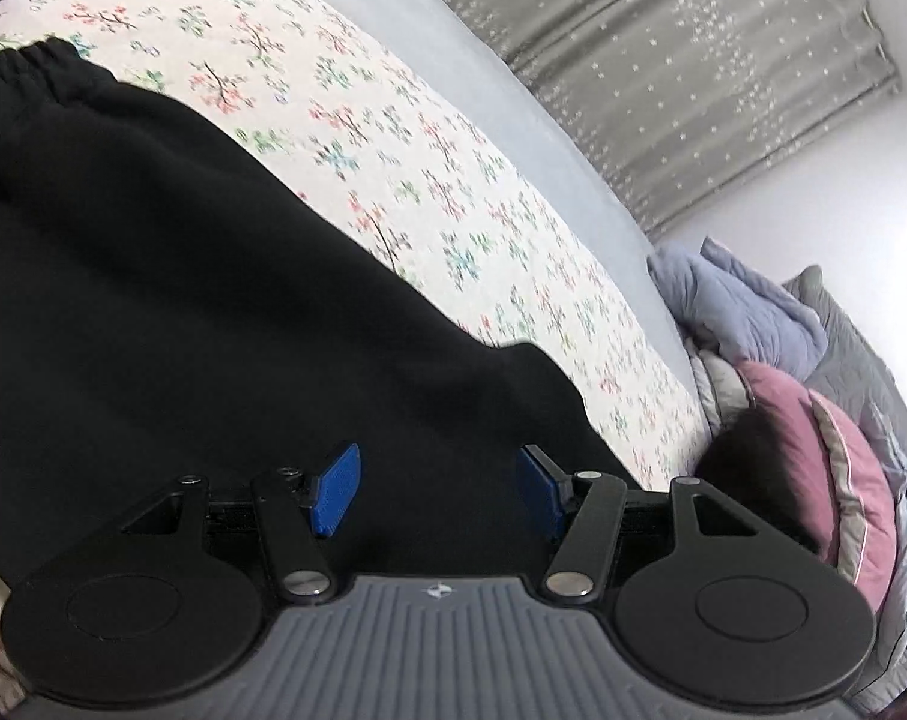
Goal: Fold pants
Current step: 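Grasp the gathered cuff with the left gripper while the right gripper holds it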
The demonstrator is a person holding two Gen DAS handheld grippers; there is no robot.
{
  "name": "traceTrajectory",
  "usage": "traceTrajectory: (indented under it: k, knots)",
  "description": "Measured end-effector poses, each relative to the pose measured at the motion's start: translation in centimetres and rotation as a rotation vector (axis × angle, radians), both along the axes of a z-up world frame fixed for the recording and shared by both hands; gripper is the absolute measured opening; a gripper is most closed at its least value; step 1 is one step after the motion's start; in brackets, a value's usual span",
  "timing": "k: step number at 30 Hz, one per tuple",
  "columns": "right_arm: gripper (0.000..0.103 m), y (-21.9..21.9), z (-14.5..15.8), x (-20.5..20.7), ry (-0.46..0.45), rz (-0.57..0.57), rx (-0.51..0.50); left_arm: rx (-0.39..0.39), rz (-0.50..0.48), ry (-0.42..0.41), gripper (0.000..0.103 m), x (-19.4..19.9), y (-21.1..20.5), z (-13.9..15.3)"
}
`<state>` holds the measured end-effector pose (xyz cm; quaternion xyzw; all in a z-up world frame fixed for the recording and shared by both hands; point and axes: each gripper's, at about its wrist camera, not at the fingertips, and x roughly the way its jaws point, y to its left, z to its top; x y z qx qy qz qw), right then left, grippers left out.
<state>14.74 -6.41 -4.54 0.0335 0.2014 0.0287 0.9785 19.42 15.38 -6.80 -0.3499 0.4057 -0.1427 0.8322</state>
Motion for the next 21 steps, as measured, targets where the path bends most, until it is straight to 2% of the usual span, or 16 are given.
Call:
traceTrajectory:
  k: [3,5,7,8,9,10,12,14,16,21]
  knots:
    - [0.011,7.7,-4.0,1.5,0.091,0.121,-0.104,-0.018,0.025,0.026,0.066,0.2,0.9,-0.7]
    - [0.015,11.3,-6.7,1.9,0.16,0.14,-0.187,0.0,0.059,0.064,0.066,0.3,1.1,-1.6]
    - [0.019,13.3,-8.5,1.1,0.155,0.125,-0.282,0.0,0.051,0.074,0.066,0.4,1.0,-1.8]
    - [0.026,13.7,-8.9,0.6,0.149,0.136,-0.315,0.001,0.042,0.067,0.066,0.3,0.8,-1.6]
    - [0.037,13.8,-9.0,0.2,0.15,0.171,-0.324,0.0,0.029,0.055,0.066,0.3,0.5,-1.3]
    - [0.042,14.0,-8.9,-0.4,0.15,0.211,-0.317,-0.004,0.014,0.044,0.066,0.3,0.2,-1.1]
    - [0.059,13.1,-7.6,-1.5,0.141,0.298,-0.294,-0.014,-0.014,0.033,0.066,0.5,-0.6,-0.8]
    - [0.067,11.8,-6.1,-2.4,0.144,0.38,-0.248,-0.016,-0.037,0.034,0.066,1.0,-1.2,-0.8]
    - [0.068,10.2,-4.7,-2.7,0.153,0.415,-0.222,-0.012,-0.059,0.035,0.066,1.1,-2.2,-0.7]
    - [0.067,6.2,-3.0,-0.9,0.167,0.366,-0.241,-0.012,-0.083,0.049,0.066,1.8,-3.4,-0.9]
